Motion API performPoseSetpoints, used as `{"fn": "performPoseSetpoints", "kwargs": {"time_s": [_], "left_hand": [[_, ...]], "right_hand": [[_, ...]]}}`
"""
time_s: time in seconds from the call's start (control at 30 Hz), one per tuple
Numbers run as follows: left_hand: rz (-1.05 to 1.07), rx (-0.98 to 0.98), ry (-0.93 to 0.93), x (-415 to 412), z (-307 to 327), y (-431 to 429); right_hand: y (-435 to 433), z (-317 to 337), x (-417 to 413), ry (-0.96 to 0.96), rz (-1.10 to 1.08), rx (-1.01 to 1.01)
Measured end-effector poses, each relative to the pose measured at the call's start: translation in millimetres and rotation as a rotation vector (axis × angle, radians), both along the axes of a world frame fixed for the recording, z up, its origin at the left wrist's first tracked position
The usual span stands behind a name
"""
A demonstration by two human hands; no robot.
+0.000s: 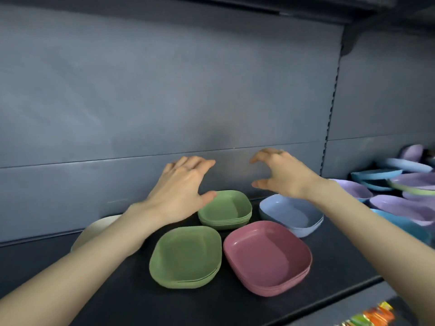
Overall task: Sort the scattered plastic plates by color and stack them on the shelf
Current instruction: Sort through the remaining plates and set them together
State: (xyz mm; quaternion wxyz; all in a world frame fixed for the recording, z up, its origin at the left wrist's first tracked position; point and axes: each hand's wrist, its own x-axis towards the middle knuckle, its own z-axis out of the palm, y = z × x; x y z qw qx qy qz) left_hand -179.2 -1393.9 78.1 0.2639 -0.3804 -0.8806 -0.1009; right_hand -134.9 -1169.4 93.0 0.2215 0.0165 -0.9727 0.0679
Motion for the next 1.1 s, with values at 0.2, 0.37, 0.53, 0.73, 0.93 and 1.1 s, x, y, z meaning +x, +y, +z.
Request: {"fn": "performPoseSetpoints", "kwargs": {"time_s": [0.2, 0.37, 0.53, 0.73, 0.93, 1.1], "left_hand": [[-0.122, 0.014, 0.048, 16.1, 24.8, 70.6], [-0.175, 0.01, 0.033, 41.1, 26.4, 139.6], [-0.188, 0.022, -0.002, 76.6, 21.6, 223.5], [-0.209, 0.004, -0.02, 111.8, 5.2, 317.1], [-0.185, -0.02, -0.036, 112.3, 4.0, 375.2], [-0.146, -0.022, -0.051, 89.6, 4.9, 411.1]], "right_hand": [[74.1, 21.2, 48.6, 0.045, -0.161, -0.008], [138.1, 23.8, 98.8, 0.052, -0.267, 0.004], [216.5, 23.5, 150.4, 0.043, -0.316, 0.011], [303.8, 9.6, 189.1, 0.008, -0.354, 0.011], [365.1, 1.5, 182.8, -0.028, -0.323, -0.03], [407.7, -3.8, 151.4, -0.026, -0.27, -0.053]]}}
